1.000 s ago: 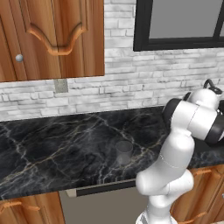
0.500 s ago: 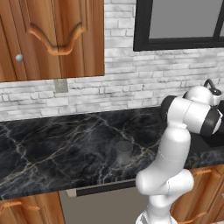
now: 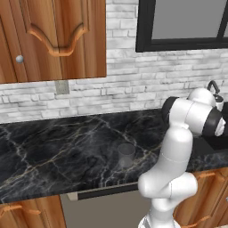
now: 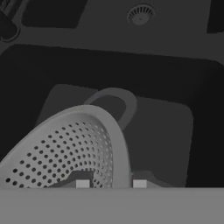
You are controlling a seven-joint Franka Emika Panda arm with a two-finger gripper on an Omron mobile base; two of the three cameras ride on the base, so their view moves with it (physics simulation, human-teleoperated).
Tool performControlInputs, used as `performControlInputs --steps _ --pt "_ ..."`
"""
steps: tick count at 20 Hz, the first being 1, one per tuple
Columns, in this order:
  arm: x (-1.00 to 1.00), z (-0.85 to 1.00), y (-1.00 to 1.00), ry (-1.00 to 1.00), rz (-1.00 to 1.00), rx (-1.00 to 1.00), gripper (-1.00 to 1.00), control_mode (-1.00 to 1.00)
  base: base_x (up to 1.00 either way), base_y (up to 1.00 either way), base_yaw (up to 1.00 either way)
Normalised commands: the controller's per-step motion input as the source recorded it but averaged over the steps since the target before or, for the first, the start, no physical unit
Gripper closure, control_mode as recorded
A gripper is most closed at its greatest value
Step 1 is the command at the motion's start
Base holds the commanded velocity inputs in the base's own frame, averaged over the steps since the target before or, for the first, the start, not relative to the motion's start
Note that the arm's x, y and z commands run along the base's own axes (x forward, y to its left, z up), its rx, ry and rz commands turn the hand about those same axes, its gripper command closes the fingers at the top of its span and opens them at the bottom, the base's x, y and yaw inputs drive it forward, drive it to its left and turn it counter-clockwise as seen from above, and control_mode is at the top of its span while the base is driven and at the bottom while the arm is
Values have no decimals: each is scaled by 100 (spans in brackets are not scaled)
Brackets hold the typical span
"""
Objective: Place the colander in the left basin and the glass cup in the right basin of the sink.
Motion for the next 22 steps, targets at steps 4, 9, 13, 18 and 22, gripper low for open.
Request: performControlInputs --steps 4,9,13,18,22 --pt "14 0 0 0 -31 0 100 -100 0 0 0" --pt "21 0 0 0 -31 0 100 -100 0 0 0" --pt "12 0 3 0 -25 0 100 -100 0 0 0" --pt "10 0 10 0 -15 0 100 -100 0 0 0" --pt "18 -11 3 -2 -7 0 100 -100 0 0 0"
